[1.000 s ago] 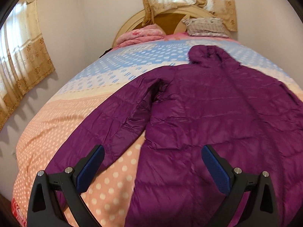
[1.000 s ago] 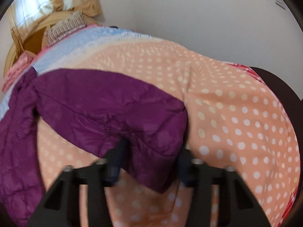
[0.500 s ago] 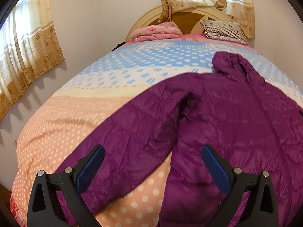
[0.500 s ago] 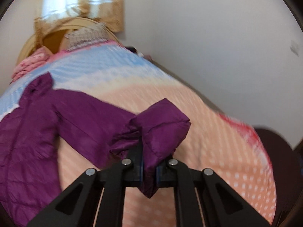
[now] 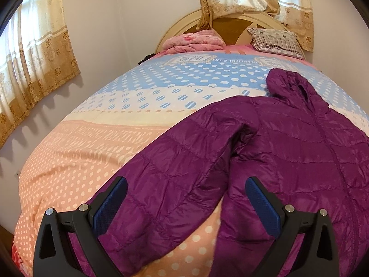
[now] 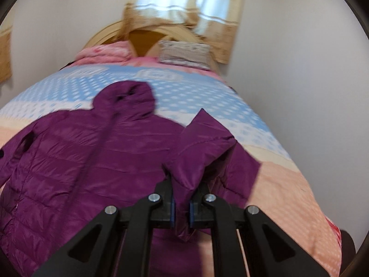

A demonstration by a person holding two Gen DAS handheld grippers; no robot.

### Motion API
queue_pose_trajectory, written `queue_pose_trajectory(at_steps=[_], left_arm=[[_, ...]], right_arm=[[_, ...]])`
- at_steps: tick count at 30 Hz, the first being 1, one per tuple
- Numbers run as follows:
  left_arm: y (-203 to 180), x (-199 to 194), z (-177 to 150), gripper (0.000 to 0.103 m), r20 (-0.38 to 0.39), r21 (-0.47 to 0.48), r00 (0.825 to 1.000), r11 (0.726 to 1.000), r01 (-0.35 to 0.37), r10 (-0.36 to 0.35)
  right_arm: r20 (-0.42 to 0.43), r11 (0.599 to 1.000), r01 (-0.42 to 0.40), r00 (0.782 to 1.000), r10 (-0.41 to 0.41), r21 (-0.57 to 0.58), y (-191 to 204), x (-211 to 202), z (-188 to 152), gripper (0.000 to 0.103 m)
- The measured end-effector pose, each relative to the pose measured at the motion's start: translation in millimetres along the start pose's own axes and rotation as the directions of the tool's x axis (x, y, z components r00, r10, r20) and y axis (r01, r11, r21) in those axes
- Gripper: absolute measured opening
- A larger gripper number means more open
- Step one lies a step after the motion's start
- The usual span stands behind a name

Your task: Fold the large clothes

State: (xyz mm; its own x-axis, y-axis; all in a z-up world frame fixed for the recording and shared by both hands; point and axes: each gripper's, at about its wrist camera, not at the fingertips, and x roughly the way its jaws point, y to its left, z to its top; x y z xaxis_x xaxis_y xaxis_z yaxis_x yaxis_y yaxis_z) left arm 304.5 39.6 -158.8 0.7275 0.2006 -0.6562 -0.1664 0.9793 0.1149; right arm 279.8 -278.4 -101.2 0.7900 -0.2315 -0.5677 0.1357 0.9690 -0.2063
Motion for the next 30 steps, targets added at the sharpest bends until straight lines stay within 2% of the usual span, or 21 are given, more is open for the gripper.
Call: queue_pose_trajectory(at_steps=[5,7,8,10,12,15,19,22,24,25,28,29,30], left_arm=[[7,6,-4,0.102,-0.023,-0.001,1.0,1.0,0.008,-0.008],[6,3,-3,0.102,-0.019,0.007,1.0,1.0,0.012,-0.012],[5,0,-1,0.102,-0.015,0.01,1.0,1.0,0.017,-0.017],[1,-6,3,0.102,-0.005,0.01,1.0,1.0,0.029,-0.029],[-9,-12,8,0.102,0.0,0.014,0.999,0.999,0.052,-0.052],[-37,-22,18,0.102,-0.002,0.024,0.992,0.992,0.126,-0.126],[-93,-30,25,0.102,-0.044,0.061,0.971,0.97,0.237,-0.235],[-142,-35,26,0.102,-0.054,0.119,0.952,0.944,0.307,-0.302],[-168,-31,26,0.102,-0.08,0.141,0.94,0.93,0.339,-0.33],[-185,-26,25,0.102,-0.101,0.146,0.929,0.918,0.369,-0.357],[-226,-10,22,0.099,-0.142,0.173,0.915,0.9,0.399,-0.379],[-242,-1,19,0.085,-0.164,0.187,0.906,0.89,0.416,-0.389],[-254,5,16,0.057,-0.196,0.198,0.898,0.881,0.43,-0.394]], right_arm=[[-0.067,0.994,-0.089,0.994,0.085,-0.064,57,40,-6,0.01],[-0.06,0.992,-0.11,0.992,0.107,-0.06,64,42,-12,0.017],[-0.056,0.99,-0.125,0.991,0.122,-0.057,63,39,-15,0.023],[-0.031,0.983,-0.175,0.984,0.173,-0.048,57,26,-21,0.072],[0.021,0.984,-0.168,0.985,0.17,-0.052,46,6,-24,0.081],[0.061,0.992,-0.121,0.99,0.124,-0.042,15,-14,-32,0.081],[0.076,0.996,0.009,0.997,-0.015,0.085,-49,-17,-48,0.082],[0.015,0.974,0.117,0.992,-0.122,0.193,-98,-1,-64,0.082],[-0.047,0.957,0.196,0.981,-0.19,0.214,-122,20,-80,0.082],[-0.07,0.953,0.212,0.977,-0.201,0.217,-130,26,-86,0.082],[-0.172,0.945,0.235,0.965,-0.198,0.229,-145,57,-106,0.082],[-0.209,0.944,0.204,0.966,-0.151,0.26,-150,64,-109,0.082],[-0.205,0.941,0.185,0.97,-0.13,0.282,-152,65,-109,0.082]])
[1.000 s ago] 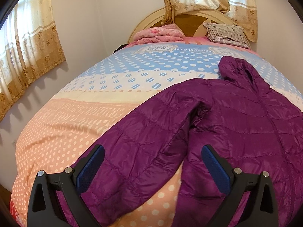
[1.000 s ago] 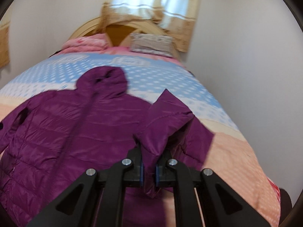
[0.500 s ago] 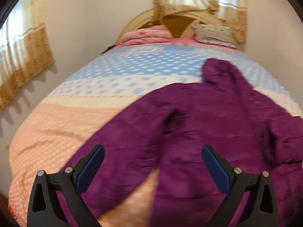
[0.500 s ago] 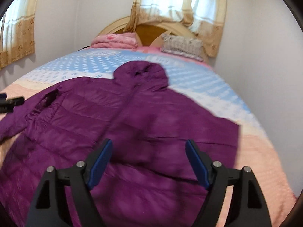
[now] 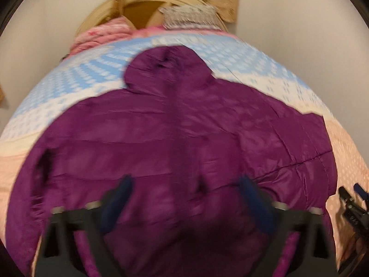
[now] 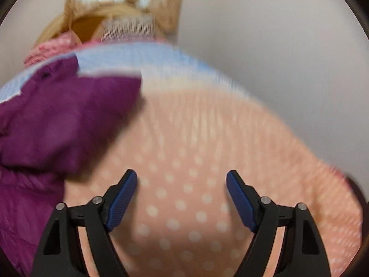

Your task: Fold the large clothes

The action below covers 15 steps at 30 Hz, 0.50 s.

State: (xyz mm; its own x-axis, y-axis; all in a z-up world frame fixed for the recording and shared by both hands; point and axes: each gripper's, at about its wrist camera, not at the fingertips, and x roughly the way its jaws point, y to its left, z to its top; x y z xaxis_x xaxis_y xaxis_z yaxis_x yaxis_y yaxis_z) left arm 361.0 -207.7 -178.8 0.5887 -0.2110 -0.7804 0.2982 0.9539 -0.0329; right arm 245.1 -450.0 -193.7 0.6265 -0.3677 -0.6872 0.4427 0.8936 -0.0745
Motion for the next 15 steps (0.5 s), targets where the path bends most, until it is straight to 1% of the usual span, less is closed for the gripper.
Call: queue_pose_trajectory(at_steps=[1,2,3,4,5,6,8,10,12,13,15], left_arm=[[-6,8,1,0.02,-0.026,0.003,0.999,1.0,0.022,-0.022],[-10,14,0,0.012,-0.048,0.001,0.998,0.999,0.046,-0.046],[-13,14,-1,0.012,-0.049,-0.004,0.998,0.999,0.045,-0.045],[-14,9,-1,0.01,-0.025,-0.003,0.999,0.999,0.037,-0.037],[-14,1,-2,0.01,0.005,0.004,0.999,0.999,0.032,-0.032],[-9,-14,0,0.01,0.052,0.012,0.998,1.0,0.019,-0.02],[2,-35,3,0.01,0.104,0.016,0.995,1.0,-0.001,-0.001],[19,-62,5,0.01,0.168,0.016,0.985,0.999,-0.042,0.039],[39,-83,5,0.01,0.212,0.011,0.973,0.996,-0.091,0.086],[46,-87,4,0.01,0.223,0.011,0.969,0.993,-0.114,0.109],[63,-92,-2,0.01,0.231,0.003,0.96,0.987,-0.161,0.156]], right_arm=[[-0.002,1.0,-0.004,1.0,0.004,0.01,0,1,2,0.087],[-0.017,1.0,0.002,1.0,-0.001,0.007,3,6,2,0.089],[-0.021,1.0,0.009,1.0,-0.009,0.0,7,8,3,0.09],[-0.015,1.0,0.02,1.0,-0.02,-0.009,13,8,3,0.09],[-0.007,0.999,0.028,1.0,-0.029,-0.016,16,8,3,0.09],[0.003,0.999,0.039,0.999,-0.039,-0.023,20,7,2,0.09],[0.015,0.998,0.048,0.999,-0.048,-0.03,24,7,1,0.09],[0.013,0.998,0.051,0.999,-0.051,-0.033,23,13,3,0.09],[0.014,0.998,0.053,0.998,-0.053,-0.034,17,14,4,0.09],[0.016,0.998,0.055,0.998,-0.054,-0.033,8,8,-2,0.09],[0.018,0.997,0.063,0.998,-0.062,-0.038,6,6,-4,0.09]])
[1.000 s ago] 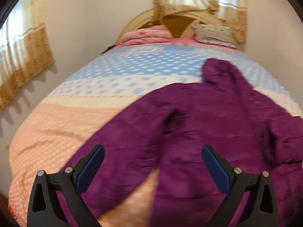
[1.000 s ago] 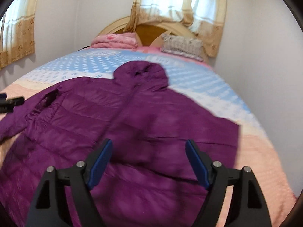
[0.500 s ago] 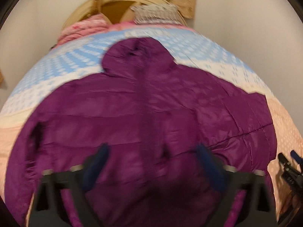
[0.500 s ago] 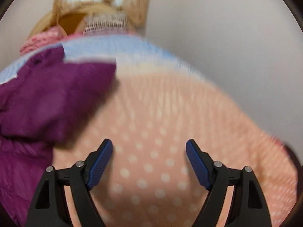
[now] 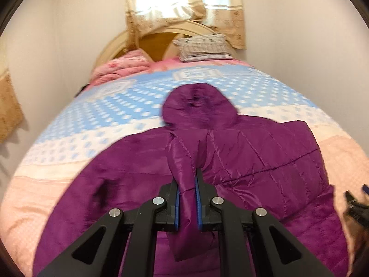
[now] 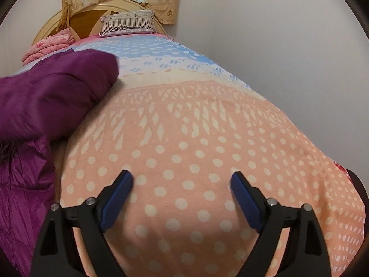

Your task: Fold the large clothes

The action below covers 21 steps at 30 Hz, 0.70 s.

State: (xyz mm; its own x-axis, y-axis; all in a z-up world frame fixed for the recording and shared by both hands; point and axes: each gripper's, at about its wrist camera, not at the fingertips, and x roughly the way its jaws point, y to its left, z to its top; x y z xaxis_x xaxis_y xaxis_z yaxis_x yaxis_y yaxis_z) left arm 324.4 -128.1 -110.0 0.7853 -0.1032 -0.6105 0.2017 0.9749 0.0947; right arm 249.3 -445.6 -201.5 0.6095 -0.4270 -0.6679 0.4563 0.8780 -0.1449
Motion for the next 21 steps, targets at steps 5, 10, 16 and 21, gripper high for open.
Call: queue_pose_trajectory(at_steps=[5,10,16,21], left_arm=[[31,22,-27,0.01,-0.065,-0.003,0.994,0.996,-0.087,0.086],[34,52,-60,0.01,-0.112,0.047,0.976,0.982,-0.181,0.185],[39,56,-73,0.01,-0.099,0.049,0.969,0.974,-0.222,0.226],[41,52,-70,0.015,-0.117,0.032,0.969,0.976,-0.215,0.218]], right_arm=[[0.005,1.0,0.019,1.0,-0.019,-0.012,-3,-4,-6,0.091],[0.006,1.0,0.021,1.0,-0.021,-0.013,-4,-3,-6,0.091],[0.007,1.0,0.025,1.0,-0.025,-0.016,-4,-3,-8,0.091],[-0.011,1.0,0.002,1.0,-0.003,-0.023,-5,-2,-5,0.091]])
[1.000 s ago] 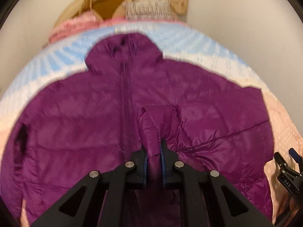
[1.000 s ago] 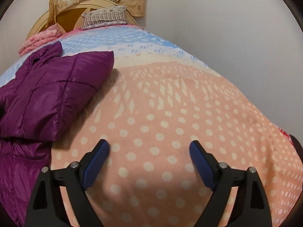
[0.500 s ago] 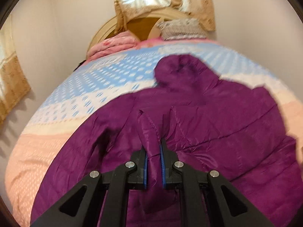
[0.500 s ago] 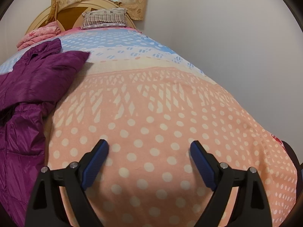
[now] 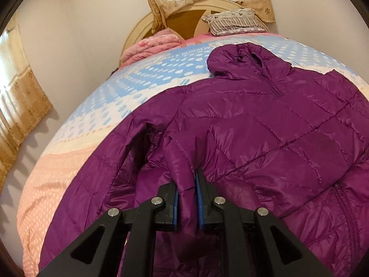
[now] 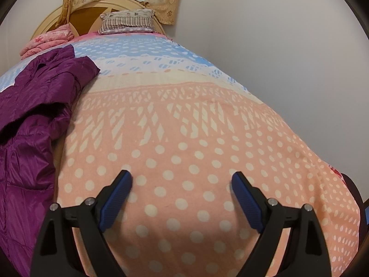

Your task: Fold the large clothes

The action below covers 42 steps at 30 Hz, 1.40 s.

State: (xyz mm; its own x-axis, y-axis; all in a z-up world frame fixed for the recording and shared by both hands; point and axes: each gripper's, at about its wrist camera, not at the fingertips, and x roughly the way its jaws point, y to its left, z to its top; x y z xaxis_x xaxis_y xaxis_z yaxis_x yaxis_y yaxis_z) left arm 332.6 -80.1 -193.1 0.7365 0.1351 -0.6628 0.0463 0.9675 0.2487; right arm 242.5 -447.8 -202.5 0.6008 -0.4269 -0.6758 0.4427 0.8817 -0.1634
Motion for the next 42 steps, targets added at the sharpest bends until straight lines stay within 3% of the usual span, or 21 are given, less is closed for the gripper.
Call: queue_pose_trajectory(at_steps=[2,3,4,5,6,10,12,14,17,19,21,23,26,30,42], left_arm=[[11,-12,7,0.027,0.014,-0.055,1.0,0.998,0.017,-0.016],[19,-23,13,0.049,0.05,-0.08,0.999,0.997,-0.012,0.016],[22,-29,17,0.063,0.078,-0.096,0.996,0.995,-0.04,0.047],[27,-36,23,0.085,0.115,-0.121,0.991,0.991,-0.058,0.072],[29,-43,30,0.088,0.159,-0.15,0.984,0.987,-0.054,0.078],[8,-33,53,0.089,0.126,-0.155,0.988,0.986,-0.064,0.084],[-4,-21,57,0.089,0.111,-0.15,0.991,0.987,-0.053,0.07],[-18,-5,59,0.089,0.101,-0.13,0.99,0.988,-0.087,0.1],[-28,29,58,0.089,0.05,-0.108,0.994,0.99,-0.095,0.101],[-31,52,51,0.089,-0.005,-0.085,0.991,0.987,-0.134,0.134],[-28,69,44,0.089,-0.072,-0.1,0.993,0.99,-0.096,0.089],[-23,75,43,0.089,-0.093,-0.132,0.994,0.989,-0.063,0.05],[-25,76,42,0.092,-0.095,-0.119,0.993,0.99,-0.08,0.069],[-32,77,41,0.094,-0.098,-0.096,0.99,0.989,-0.111,0.101],[-34,76,42,0.096,-0.097,-0.081,0.987,0.987,-0.136,0.128]], right_arm=[[0.001,0.996,-0.089,0.996,0.089,0.01,-7,-8,6,0.079],[-0.001,0.993,-0.114,0.994,0.114,0.028,-10,-15,13,0.061],[0.012,0.99,-0.133,0.991,0.133,0.049,-13,-21,20,0.054],[0.043,0.983,-0.165,0.986,0.162,0.081,-15,-30,30,0.054],[0.067,0.977,-0.193,0.98,0.187,0.095,-13,-35,41,0.055],[0.134,0.964,-0.262,0.958,0.253,0.051,29,-37,96,0.053],[0.131,0.947,-0.319,0.941,0.311,0.042,54,-26,114,0.049],[0.128,0.934,-0.358,0.926,0.354,0.011,86,-13,127,0.048],[0.058,0.915,-0.4,0.914,0.402,-0.042,129,15,126,0.047],[-0.009,0.921,-0.386,0.922,0.386,-0.055,145,40,117,0.045],[-0.071,0.922,-0.383,0.923,0.379,-0.053,149,61,104,0.045],[-0.062,0.914,-0.405,0.913,0.403,-0.033,144,67,97,0.045],[-0.062,0.913,-0.406,0.913,0.404,-0.031,143,66,96,0.045],[-0.058,0.926,-0.371,0.928,0.368,-0.066,148,63,93,0.045],[-0.061,0.933,-0.347,0.937,0.343,-0.092,153,61,96,0.046]])
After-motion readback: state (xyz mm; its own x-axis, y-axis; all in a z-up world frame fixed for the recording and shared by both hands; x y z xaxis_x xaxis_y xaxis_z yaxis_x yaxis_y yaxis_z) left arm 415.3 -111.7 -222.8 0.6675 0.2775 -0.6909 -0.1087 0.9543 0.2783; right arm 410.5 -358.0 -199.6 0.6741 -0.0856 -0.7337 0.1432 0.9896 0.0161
